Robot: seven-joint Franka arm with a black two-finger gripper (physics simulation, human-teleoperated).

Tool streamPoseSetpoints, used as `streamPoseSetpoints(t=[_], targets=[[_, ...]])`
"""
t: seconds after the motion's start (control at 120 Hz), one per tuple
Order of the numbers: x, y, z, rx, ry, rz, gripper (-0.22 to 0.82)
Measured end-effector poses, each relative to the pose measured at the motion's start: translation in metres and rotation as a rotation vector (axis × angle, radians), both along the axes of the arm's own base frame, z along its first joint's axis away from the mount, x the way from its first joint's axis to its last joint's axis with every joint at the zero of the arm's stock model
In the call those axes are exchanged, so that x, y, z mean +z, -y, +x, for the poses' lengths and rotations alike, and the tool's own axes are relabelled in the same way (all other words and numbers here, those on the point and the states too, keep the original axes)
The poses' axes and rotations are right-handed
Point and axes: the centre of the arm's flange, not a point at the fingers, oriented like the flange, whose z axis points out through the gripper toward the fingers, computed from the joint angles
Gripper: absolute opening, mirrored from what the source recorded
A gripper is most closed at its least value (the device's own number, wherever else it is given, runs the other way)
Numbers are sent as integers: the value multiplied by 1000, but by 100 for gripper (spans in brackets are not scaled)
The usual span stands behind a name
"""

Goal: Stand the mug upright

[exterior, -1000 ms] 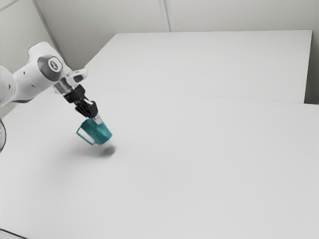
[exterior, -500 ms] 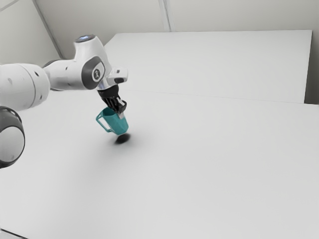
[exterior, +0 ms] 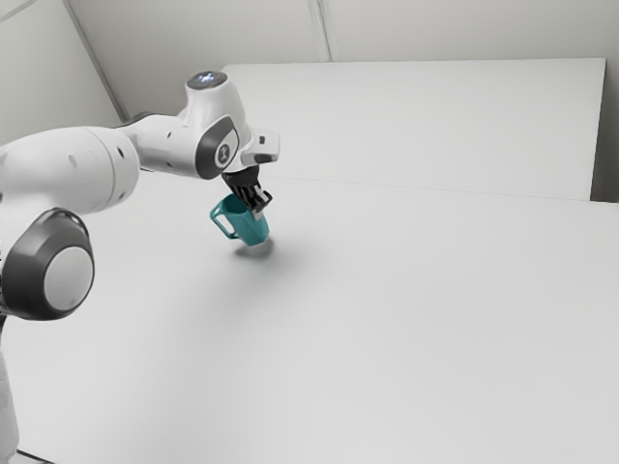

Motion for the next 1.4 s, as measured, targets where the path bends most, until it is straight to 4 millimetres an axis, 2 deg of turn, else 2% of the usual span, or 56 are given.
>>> streamPoseSetpoints(t=[0.283,0.483,0.675,0.825,0.925,1.033,1.1,1.25,1.4], targets=[[-21,-2,8,-33,-22,18,-18],[-24,-1,8,-51,-30,21,-18],[-19,-1,7,-68,-34,19,23],[1,1,3,-85,-26,20,42],[21,0,-2,-91,-15,17,49],[58,-4,-13,-85,8,9,53],[87,-9,-24,-71,23,8,55],[169,-19,-61,-37,67,16,58],[230,-33,-86,9,83,42,59]])
